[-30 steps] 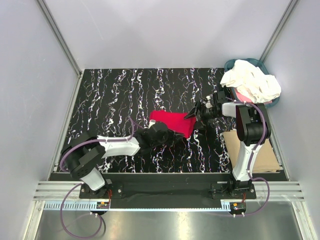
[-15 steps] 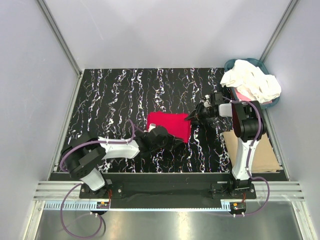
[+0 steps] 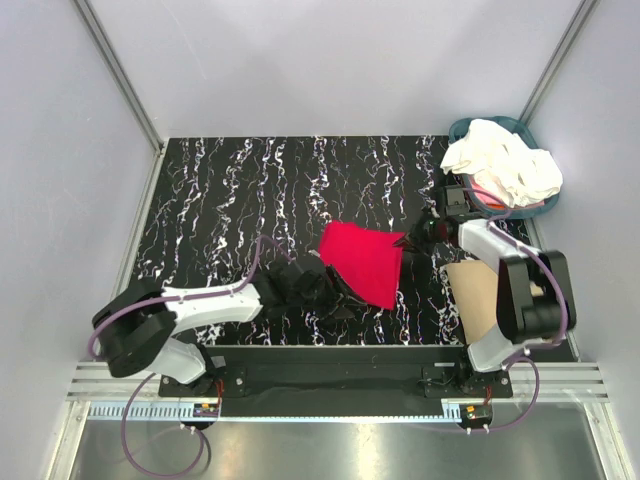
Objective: Fold and stack the t-shirts
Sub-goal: Neatly place the folded tshirt to the corner
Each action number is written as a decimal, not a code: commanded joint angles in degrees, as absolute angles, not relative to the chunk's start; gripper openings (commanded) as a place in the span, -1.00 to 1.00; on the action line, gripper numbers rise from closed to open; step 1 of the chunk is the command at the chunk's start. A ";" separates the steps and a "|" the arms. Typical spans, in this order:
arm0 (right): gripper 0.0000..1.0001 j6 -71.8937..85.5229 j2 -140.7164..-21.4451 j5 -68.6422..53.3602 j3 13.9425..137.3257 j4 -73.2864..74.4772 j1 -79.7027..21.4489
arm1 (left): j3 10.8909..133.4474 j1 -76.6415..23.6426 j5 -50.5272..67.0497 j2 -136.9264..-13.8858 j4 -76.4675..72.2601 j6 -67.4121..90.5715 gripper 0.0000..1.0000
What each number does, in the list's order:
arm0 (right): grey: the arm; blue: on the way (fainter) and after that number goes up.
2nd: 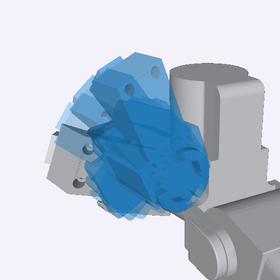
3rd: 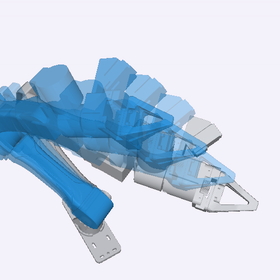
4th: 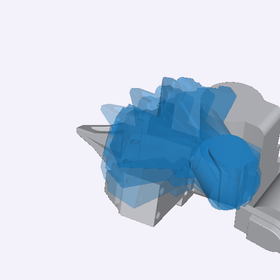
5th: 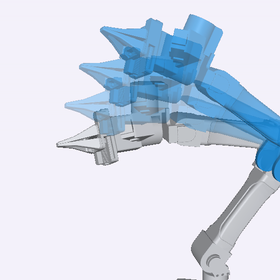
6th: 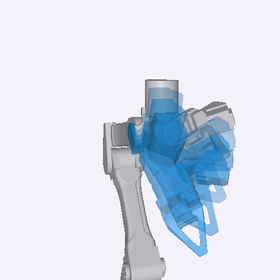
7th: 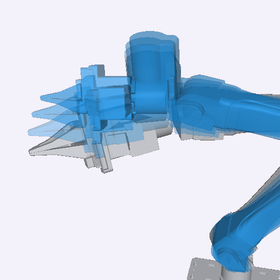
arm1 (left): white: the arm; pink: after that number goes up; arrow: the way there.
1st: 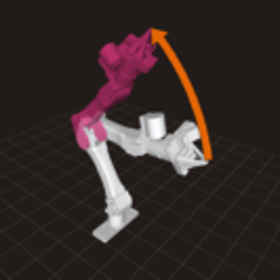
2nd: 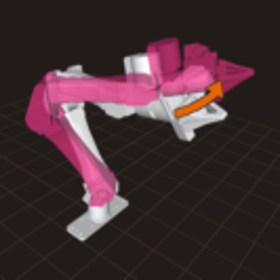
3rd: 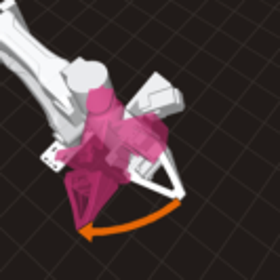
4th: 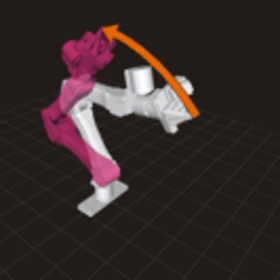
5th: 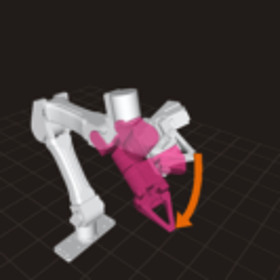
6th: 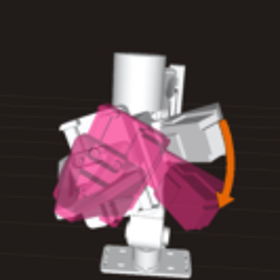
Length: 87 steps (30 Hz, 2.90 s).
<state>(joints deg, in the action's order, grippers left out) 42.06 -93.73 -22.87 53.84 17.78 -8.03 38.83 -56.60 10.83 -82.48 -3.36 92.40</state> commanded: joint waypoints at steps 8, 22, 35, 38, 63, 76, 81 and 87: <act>-1.00 61.69 -76.82 16.41 53.87 47.27 -7.21 | 39.63 -48.35 23.82 -64.97 14.49 61.64 0.08; -1.00 70.13 -77.16 28.91 71.36 66.79 2.72 | 45.62 -42.28 28.47 -60.03 27.60 46.67 0.08; -1.00 74.88 -82.09 30.50 80.42 72.07 10.45 | 47.55 -37.89 33.13 -62.58 27.69 43.07 0.08; -1.00 73.48 -82.53 30.32 82.17 72.24 12.29 | 47.37 -37.09 34.19 -63.02 27.69 42.80 0.08; -1.00 59.68 -79.55 21.89 87.89 77.17 24.69 | 47.11 -35.42 36.21 -64.95 26.19 43.68 0.08; -1.00 50.46 -75.94 19.08 81.57 76.38 29.88 | 45.44 -35.33 37.00 -64.25 25.05 44.82 0.08; -1.00 46.33 -75.94 16.70 80.42 74.97 31.55 | 45.09 -35.33 37.35 -64.69 24.17 45.35 0.08; -1.00 43.07 -75.41 16.08 76.74 73.74 33.40 | 44.91 -35.42 37.97 -65.22 23.12 45.97 0.08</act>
